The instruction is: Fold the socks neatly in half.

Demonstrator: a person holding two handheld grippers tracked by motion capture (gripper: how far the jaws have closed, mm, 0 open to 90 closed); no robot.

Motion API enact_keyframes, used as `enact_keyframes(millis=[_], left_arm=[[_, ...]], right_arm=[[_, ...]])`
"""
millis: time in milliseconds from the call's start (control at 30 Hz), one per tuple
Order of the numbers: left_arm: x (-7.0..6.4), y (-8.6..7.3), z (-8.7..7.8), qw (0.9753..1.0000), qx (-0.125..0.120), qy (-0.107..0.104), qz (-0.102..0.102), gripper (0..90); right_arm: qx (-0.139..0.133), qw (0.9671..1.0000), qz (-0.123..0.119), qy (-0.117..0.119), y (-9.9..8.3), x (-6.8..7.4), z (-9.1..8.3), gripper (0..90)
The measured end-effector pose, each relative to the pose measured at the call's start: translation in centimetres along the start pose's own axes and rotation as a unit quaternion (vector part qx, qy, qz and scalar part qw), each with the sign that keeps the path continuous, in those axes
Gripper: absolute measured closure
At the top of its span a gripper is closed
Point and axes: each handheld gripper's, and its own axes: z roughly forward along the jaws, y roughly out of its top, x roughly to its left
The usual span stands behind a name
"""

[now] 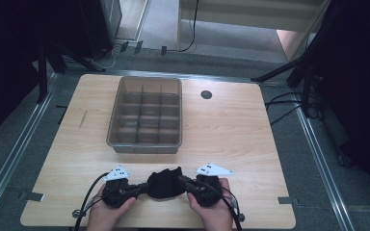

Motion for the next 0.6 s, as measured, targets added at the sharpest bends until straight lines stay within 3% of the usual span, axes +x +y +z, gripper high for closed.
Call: enact_keyframes(millis=[33,133,200,300,367,467,600], left_arm=[[-0.1,0.0,0.1,1.0,0.001,-0.002,0.0,87.9],[-0.4,-0.1,0.4,1.0,0.001,-0.005,0.001,87.9],[-0.5,-0.2,0.5,1.0,0.001,-0.003,0.0,87.9],[-0.4,-0.2,0.6,1.0,0.002,-0.002,-0.002,88.0],[-0.3,-0.2,0.5,1.0,0.002,-0.003,-0.006,88.0],[-0.2,-0.2,0.5,1.0,0.0,-0.006,-0.007,88.0],[-0.2,-0.2,0.5,1.0,0.0,-0.005,-0.006,88.0]], right_arm=[[0.003,0.9998,-0.012,0.013,0.2,1.1,0.6,85.9],[0.011,0.9994,-0.024,0.024,0.3,1.9,1.5,86.0],[0.028,0.9982,-0.04,0.034,0.0,3.0,3.0,86.1],[0.04,0.9971,-0.052,0.039,-0.4,3.5,3.9,85.5],[0.043,0.9963,-0.052,0.053,-0.5,3.8,4.3,78.9],[0.027,0.9946,-0.037,0.093,0.1,3.3,3.4,68.7],[0.003,0.9954,-0.021,0.093,0.7,2.3,1.8,68.6]])
